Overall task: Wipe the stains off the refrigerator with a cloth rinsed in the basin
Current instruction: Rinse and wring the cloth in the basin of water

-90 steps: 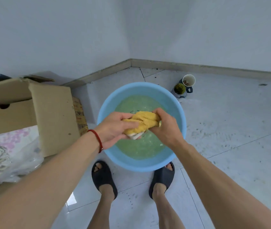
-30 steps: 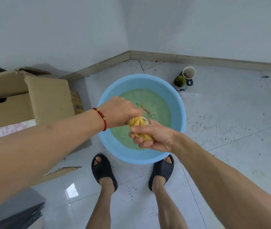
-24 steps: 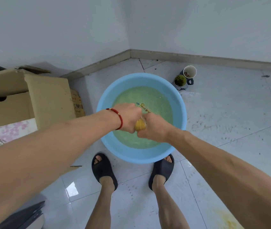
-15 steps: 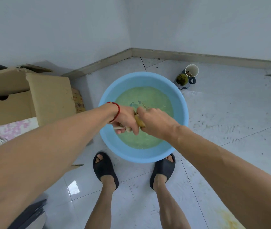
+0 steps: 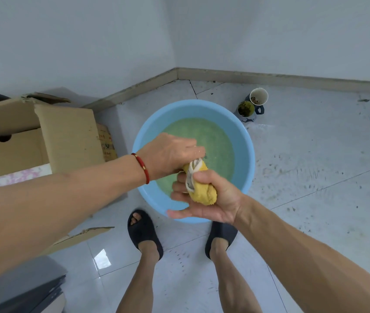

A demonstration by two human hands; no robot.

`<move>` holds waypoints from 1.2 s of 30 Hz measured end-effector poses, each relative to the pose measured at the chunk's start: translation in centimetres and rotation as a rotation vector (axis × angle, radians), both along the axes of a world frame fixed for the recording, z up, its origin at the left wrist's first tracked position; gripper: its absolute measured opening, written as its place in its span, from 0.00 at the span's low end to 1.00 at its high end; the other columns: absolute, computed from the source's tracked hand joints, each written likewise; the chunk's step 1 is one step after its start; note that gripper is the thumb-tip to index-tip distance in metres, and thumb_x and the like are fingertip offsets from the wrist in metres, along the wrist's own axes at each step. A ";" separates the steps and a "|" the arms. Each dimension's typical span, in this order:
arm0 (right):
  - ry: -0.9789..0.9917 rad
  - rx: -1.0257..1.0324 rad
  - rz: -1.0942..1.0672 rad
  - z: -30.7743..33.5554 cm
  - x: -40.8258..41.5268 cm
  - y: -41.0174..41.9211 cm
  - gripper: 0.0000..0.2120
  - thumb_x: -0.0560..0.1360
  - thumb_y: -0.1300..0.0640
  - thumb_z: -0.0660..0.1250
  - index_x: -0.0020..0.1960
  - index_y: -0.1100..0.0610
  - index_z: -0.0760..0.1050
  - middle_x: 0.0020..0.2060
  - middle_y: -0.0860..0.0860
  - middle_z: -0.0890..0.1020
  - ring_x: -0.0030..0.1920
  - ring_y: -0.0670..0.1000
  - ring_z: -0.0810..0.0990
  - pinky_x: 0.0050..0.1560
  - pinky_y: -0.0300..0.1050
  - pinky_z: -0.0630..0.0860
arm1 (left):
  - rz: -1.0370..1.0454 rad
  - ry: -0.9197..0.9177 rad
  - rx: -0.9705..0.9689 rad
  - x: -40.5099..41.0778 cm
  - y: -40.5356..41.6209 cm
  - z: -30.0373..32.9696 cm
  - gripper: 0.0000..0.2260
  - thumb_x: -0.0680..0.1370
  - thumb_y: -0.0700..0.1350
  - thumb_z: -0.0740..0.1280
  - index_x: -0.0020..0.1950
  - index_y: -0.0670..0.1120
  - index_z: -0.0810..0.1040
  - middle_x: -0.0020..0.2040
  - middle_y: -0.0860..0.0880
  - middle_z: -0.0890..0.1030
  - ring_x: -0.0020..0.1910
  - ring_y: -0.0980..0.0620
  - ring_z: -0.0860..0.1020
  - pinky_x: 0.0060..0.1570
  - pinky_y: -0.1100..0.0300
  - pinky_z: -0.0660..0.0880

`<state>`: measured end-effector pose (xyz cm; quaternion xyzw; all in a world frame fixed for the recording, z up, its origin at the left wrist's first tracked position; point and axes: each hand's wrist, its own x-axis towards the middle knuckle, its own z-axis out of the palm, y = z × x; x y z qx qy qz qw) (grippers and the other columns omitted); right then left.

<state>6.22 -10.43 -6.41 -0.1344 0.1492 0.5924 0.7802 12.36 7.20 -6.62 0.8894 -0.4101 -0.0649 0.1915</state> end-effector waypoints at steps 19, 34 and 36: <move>-1.680 -1.178 0.978 -0.4 3.9 -0.5 0.06 0.79 0.58 0.63 0.54 0.55 0.67 0.35 0.49 0.68 0.41 0.62 0.75 0.40 0.50 0.70 | 0.544 0.720 0.389 -3.7 -4.2 0.2 0.09 0.69 0.36 0.65 0.32 0.45 0.69 0.28 0.46 0.72 0.34 0.41 0.76 0.28 0.59 0.65; -2.103 -1.203 0.986 -0.6 3.9 -1.2 0.13 0.78 0.59 0.63 0.60 0.57 0.64 0.33 0.51 0.69 0.34 0.60 0.73 0.35 0.49 0.68 | 1.008 1.367 -0.065 -5.5 -4.4 0.7 0.09 0.72 0.35 0.72 0.40 0.43 0.73 0.26 0.49 0.65 0.21 0.53 0.60 0.24 0.63 0.58; -1.911 -1.203 0.945 0.1 4.4 -1.3 0.15 0.76 0.57 0.68 0.57 0.55 0.64 0.37 0.51 0.72 0.38 0.61 0.76 0.37 0.50 0.70 | 0.879 1.330 -0.063 -4.6 -3.4 1.7 0.08 0.74 0.40 0.75 0.44 0.44 0.75 0.29 0.50 0.69 0.23 0.53 0.65 0.24 0.61 0.64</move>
